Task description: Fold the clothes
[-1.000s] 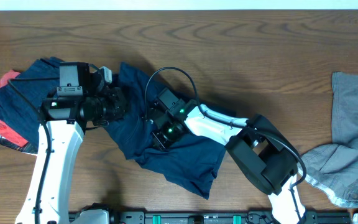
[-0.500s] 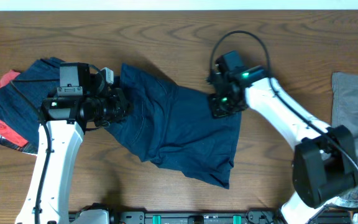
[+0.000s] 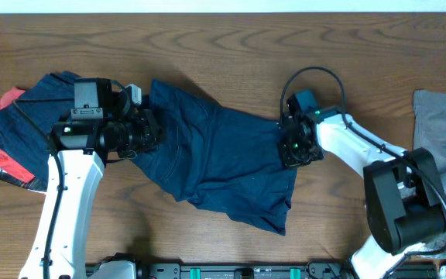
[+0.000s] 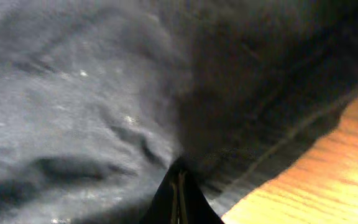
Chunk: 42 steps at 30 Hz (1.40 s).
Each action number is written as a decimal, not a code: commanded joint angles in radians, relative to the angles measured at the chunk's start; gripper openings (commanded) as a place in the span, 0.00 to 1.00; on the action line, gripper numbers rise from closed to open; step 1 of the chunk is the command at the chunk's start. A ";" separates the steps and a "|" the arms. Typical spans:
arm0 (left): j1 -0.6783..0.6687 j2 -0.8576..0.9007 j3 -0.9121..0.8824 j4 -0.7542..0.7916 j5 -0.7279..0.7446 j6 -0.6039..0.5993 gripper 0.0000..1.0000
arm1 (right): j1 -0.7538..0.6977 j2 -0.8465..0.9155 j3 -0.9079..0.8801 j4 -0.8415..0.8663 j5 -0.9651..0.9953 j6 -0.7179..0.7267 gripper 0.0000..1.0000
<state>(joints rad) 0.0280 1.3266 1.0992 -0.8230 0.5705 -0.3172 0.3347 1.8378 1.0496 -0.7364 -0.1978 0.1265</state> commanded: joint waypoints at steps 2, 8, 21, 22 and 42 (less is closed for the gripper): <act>-0.005 -0.016 0.019 0.003 0.059 -0.043 0.06 | 0.016 0.028 -0.079 0.067 -0.059 0.011 0.03; -0.076 -0.016 0.019 0.059 0.283 -0.128 0.06 | 0.039 0.028 -0.094 0.079 -0.060 0.029 0.04; -0.495 0.050 0.018 0.217 0.059 -0.311 0.06 | 0.069 0.028 -0.094 0.063 -0.053 0.061 0.04; -0.522 0.060 0.018 0.234 0.033 -0.337 0.06 | 0.073 0.028 -0.094 0.063 -0.053 0.061 0.04; -0.671 0.158 0.020 0.346 -0.001 -0.420 0.28 | 0.049 0.007 -0.039 -0.045 0.036 0.087 0.02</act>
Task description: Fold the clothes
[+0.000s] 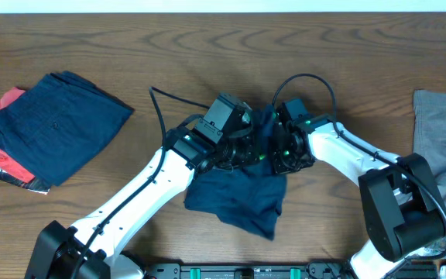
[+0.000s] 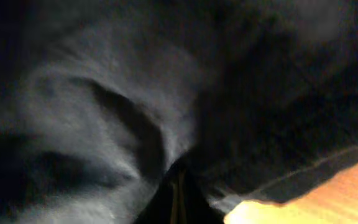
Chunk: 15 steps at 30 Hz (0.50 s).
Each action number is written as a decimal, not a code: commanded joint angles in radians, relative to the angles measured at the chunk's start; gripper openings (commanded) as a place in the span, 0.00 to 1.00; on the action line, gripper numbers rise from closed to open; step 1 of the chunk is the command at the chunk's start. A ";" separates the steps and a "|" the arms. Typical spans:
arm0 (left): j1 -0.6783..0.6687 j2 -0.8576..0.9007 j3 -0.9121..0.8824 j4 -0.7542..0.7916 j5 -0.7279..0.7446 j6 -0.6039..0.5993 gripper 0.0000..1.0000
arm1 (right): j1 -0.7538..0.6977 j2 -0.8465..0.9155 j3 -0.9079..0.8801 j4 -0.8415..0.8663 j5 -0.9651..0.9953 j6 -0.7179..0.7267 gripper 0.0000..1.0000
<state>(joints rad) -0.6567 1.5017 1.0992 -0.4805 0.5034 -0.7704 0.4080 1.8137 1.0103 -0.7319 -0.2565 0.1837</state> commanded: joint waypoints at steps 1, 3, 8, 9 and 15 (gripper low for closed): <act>0.027 -0.027 0.020 0.003 0.074 0.049 0.31 | -0.043 0.022 0.028 -0.081 0.130 0.037 0.02; 0.072 -0.053 0.020 0.000 0.072 0.073 0.36 | -0.098 -0.008 0.115 -0.167 0.208 0.040 0.03; 0.199 -0.074 0.019 -0.013 0.020 0.185 0.37 | -0.212 -0.091 0.317 -0.299 0.251 0.040 0.10; 0.219 -0.069 0.019 -0.025 -0.014 0.205 0.37 | -0.229 -0.107 0.348 -0.310 0.232 0.040 0.11; 0.253 0.003 0.014 -0.070 -0.097 0.282 0.37 | -0.209 -0.153 0.391 -0.315 -0.005 -0.053 0.11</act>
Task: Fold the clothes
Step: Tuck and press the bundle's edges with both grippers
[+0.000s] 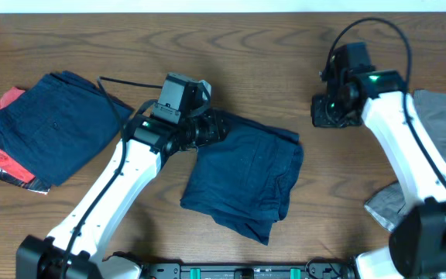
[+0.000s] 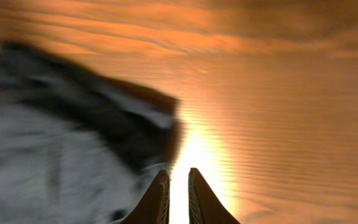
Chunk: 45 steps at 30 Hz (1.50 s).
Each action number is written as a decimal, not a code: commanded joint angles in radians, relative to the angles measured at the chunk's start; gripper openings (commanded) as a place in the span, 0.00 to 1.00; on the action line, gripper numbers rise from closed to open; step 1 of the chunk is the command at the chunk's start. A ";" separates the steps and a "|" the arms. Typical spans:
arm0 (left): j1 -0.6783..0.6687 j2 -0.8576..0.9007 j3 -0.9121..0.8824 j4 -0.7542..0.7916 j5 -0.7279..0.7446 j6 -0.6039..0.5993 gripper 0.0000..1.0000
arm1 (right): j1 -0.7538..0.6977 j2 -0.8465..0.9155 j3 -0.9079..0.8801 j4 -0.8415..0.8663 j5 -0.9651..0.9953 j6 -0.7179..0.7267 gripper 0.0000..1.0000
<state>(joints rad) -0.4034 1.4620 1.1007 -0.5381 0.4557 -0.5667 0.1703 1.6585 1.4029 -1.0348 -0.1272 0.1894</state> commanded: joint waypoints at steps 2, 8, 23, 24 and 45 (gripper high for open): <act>-0.003 0.085 0.009 -0.032 -0.050 0.085 0.37 | 0.063 0.015 -0.016 -0.017 -0.187 -0.085 0.10; -0.003 0.238 -0.002 -0.106 -0.050 0.121 0.36 | 0.196 0.048 -0.136 -0.016 -0.352 -0.127 0.08; -0.003 0.387 -0.002 -0.402 0.022 0.121 0.22 | 0.394 0.048 -0.545 0.130 -0.273 0.153 0.07; -0.003 0.385 -0.002 -0.425 0.060 0.122 0.19 | 0.380 0.048 -0.555 0.127 -0.207 0.199 0.06; 0.082 0.131 -0.002 -0.025 -0.128 0.247 0.73 | 0.183 0.047 -0.022 0.011 -0.185 0.127 0.12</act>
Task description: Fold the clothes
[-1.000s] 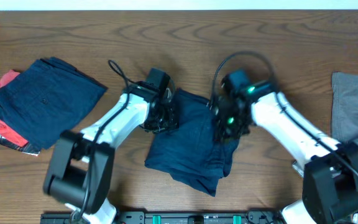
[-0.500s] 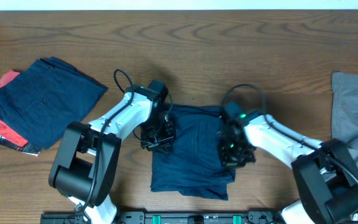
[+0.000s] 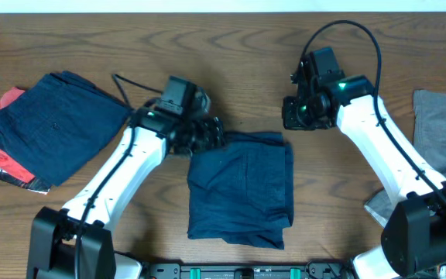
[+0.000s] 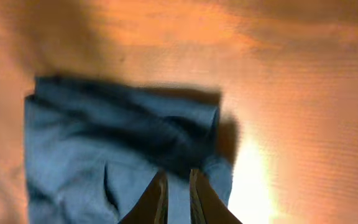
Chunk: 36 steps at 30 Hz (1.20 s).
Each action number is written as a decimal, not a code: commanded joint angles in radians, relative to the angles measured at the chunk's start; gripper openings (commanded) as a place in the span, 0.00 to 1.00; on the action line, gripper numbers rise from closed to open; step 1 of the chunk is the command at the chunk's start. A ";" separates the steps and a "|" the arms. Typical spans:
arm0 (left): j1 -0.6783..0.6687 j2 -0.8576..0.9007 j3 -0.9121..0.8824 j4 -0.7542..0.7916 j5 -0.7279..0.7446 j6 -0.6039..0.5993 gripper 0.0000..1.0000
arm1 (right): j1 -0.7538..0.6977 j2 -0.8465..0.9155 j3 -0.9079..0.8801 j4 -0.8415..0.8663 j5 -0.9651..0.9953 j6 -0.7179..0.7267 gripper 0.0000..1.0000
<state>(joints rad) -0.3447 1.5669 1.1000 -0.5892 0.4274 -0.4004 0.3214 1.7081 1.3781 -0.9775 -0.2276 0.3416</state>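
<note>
The navy shorts [image 3: 240, 187] lie folded in a tall rectangle at the table's middle; the right wrist view shows them as blue cloth [image 4: 98, 149]. My left gripper [image 3: 206, 133] sits at the shorts' upper left corner, its fingers hidden from above. My right gripper [image 3: 299, 115] hovers just beyond the upper right corner. In its own view the right gripper [image 4: 178, 175] stands open a little with nothing between its fingers, above the cloth's edge.
A folded navy garment [image 3: 56, 124] lies on a red one at the left edge. A grey garment [image 3: 441, 124] lies at the right edge. Bare wooden table [image 3: 231, 46] runs along the back.
The folded shorts now lie straighter and reach nearer the front edge. My right gripper has come left toward their upper right corner. The left gripper stays at the upper left corner.
The shorts lay spread out, my left gripper at their left end and the right shut on the right end. Then the left end lay over by the right gripper. Then the right was open and away at the back right. Now the fold lies square.
</note>
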 commanded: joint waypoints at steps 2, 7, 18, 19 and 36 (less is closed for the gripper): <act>0.037 0.063 -0.001 0.064 -0.100 0.108 0.73 | 0.060 -0.002 -0.014 -0.090 -0.132 -0.025 0.12; 0.046 0.173 -0.001 0.098 -0.099 0.138 0.73 | 0.159 -0.002 -0.068 -0.130 -0.184 -0.024 0.12; 0.047 0.296 -0.001 -0.080 -0.109 0.139 0.72 | 0.402 -0.002 -0.312 -0.047 -0.200 0.022 0.18; 0.047 0.296 -0.001 -0.106 -0.116 0.139 0.72 | 0.416 -0.002 -0.339 -0.034 -0.207 0.030 0.18; 0.043 0.296 -0.001 -0.565 -0.057 0.138 0.72 | 0.193 -0.002 -0.550 0.332 0.178 0.223 0.14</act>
<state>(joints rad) -0.3027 1.8534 1.1019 -1.1488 0.3225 -0.2794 0.6041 1.6863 0.8295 -0.7540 -0.3767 0.5583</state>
